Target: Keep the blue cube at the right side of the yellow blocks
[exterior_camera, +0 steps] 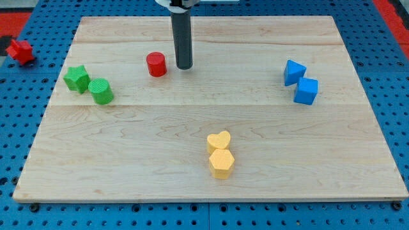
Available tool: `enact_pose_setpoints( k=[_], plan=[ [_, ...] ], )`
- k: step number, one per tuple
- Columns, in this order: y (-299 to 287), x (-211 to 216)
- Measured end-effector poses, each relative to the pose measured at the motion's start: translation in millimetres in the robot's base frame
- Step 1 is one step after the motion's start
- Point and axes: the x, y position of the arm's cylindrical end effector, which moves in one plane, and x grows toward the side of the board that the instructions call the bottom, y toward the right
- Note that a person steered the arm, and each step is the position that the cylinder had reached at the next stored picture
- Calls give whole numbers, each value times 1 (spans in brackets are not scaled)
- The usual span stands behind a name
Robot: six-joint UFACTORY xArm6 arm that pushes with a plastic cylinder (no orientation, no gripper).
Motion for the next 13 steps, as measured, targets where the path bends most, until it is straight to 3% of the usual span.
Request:
enact_pose_setpoints(
  k=[2, 3, 6, 8, 9, 10, 12, 13],
  plan=[
    [-116, -52],
    [-167, -16],
    [-14, -13],
    [-33, 6],
    [-29, 94],
    [-48, 109],
    [-34, 106],
    [-27, 81]
  ],
)
